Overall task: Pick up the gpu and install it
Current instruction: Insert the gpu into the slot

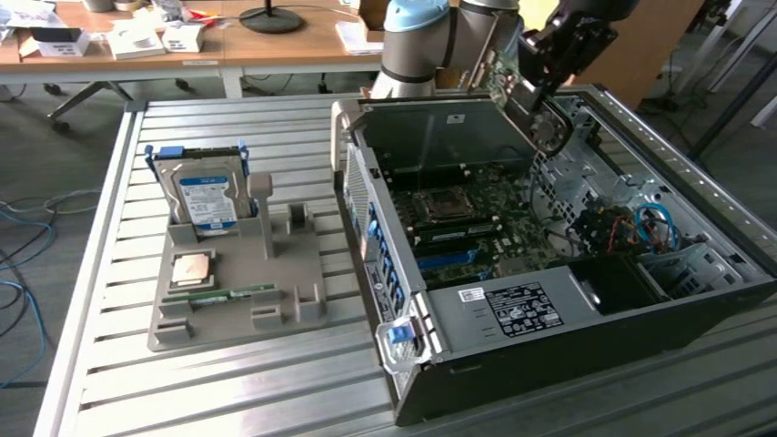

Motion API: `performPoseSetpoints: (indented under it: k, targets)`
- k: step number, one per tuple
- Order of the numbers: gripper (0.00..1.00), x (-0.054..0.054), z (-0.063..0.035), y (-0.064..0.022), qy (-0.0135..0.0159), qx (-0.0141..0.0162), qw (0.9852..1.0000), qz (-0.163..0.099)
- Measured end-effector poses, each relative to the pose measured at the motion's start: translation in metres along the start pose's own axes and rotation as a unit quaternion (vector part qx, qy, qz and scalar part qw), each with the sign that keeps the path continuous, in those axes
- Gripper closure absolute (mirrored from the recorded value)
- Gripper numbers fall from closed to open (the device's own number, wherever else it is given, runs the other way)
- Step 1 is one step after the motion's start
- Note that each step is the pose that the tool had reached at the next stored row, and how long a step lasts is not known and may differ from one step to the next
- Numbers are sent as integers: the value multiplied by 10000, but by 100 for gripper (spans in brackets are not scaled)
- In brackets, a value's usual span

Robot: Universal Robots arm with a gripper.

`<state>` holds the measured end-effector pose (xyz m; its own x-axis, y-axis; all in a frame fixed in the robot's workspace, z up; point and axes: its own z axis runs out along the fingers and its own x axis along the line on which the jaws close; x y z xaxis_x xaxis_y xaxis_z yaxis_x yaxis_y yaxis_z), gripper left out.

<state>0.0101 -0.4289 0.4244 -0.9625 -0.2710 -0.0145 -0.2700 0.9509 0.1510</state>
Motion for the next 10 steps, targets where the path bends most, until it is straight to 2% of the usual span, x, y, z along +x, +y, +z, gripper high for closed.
performPoseSetpoints:
  k: [5,10]
  targets:
    - [74,0,2,0,69,-7,9990,-452]
    - [74,0,3,-1,138,-13,9958,-901]
